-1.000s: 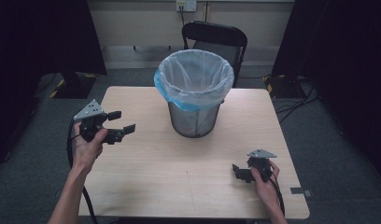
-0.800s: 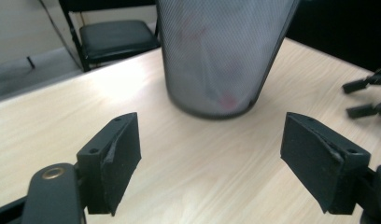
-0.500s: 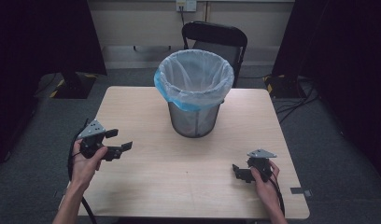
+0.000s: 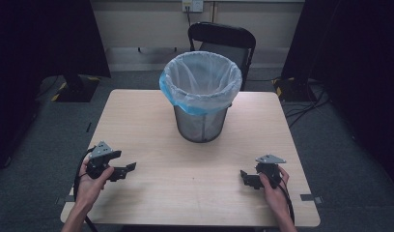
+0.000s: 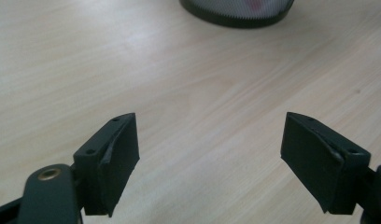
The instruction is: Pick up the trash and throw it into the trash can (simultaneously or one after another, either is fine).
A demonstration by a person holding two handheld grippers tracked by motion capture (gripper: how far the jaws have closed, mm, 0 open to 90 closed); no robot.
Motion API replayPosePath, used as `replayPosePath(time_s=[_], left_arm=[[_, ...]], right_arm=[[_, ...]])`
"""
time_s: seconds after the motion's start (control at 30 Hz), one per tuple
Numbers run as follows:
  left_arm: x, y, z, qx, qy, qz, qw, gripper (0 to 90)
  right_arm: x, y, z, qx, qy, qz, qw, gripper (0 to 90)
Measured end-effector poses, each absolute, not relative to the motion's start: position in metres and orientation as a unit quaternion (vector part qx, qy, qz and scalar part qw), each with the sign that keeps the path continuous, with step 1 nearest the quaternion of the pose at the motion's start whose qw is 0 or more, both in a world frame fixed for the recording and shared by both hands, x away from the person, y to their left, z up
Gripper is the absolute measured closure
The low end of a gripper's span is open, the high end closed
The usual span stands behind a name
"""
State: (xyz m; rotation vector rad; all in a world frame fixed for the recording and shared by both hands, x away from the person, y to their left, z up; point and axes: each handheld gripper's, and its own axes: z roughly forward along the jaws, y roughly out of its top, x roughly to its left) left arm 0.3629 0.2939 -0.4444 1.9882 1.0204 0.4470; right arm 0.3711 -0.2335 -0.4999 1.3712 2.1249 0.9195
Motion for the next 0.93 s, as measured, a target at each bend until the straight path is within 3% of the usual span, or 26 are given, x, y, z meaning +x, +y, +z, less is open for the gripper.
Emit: replayPosePath(time_s=[0.5, 0.93], left_arm=[[0.359, 0.292, -0.494, 0.809, 0.439, 0.151, 0.361, 19.2], [0.355, 0.284, -0.501, 0.807, 0.432, 0.191, 0.355, 14.0]], right_arm=[[0.371, -0.233, -0.5, 0.497, 0.769, 0.333, 0.224, 11.5], [0.371, -0.233, -0.5, 0.497, 0.769, 0.333, 0.224, 11.6]])
